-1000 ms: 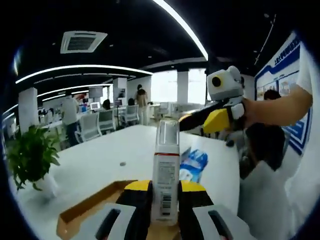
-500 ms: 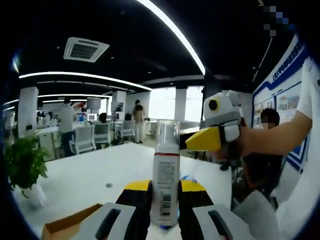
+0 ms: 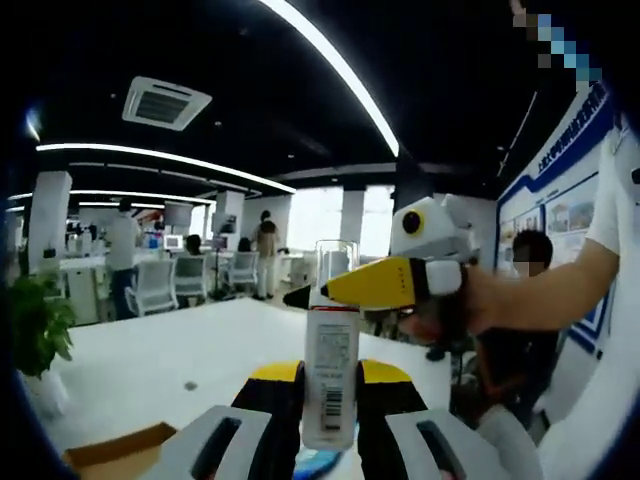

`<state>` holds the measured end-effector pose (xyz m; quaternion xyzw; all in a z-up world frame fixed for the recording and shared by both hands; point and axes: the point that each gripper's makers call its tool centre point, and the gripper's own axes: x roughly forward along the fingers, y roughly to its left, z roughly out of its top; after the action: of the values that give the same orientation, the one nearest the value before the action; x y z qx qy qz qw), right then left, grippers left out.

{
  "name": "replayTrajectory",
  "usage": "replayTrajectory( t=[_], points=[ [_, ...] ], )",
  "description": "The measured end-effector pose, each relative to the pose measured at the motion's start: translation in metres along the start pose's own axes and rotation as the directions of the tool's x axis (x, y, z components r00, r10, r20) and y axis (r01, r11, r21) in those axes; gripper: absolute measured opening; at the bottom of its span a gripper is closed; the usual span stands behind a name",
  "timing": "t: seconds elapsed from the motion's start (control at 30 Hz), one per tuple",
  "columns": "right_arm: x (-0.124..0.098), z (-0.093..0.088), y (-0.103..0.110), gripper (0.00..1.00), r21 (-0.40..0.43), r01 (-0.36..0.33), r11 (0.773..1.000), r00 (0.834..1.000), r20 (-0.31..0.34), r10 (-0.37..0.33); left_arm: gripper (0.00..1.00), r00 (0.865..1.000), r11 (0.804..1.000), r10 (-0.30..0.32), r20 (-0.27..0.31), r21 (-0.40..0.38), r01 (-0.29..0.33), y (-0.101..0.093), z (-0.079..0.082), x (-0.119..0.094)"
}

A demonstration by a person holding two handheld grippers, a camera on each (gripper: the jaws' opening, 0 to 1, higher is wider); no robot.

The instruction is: Operate the shoe box by opening the lid, removing the specified soft item, and placing it in the target area until the item is outside and the box remains undamaged.

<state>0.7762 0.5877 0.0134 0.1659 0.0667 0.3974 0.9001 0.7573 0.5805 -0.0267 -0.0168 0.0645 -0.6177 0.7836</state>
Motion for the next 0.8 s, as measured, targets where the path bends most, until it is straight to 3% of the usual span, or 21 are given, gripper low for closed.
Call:
replayTrajectory(
  t=[0.43,0.8],
  points=[
    [-0.012,0.003,-0.01,0.21,0.0,-0.02,1.0,0.999,0.03,0.02,0.19,1.0,0.999,-0.007,0.02,-0.046,0.008,-0.006,-0.004,0.025],
    [-0.021,0.002,-0.026,0.2,0.027,-0.023,0.999,1.0,0.018,0.023,0.2,1.0,0.999,-0.009,-0.009,-0.049,0.009,-0.006,-0.008,0.042]
  ],
)
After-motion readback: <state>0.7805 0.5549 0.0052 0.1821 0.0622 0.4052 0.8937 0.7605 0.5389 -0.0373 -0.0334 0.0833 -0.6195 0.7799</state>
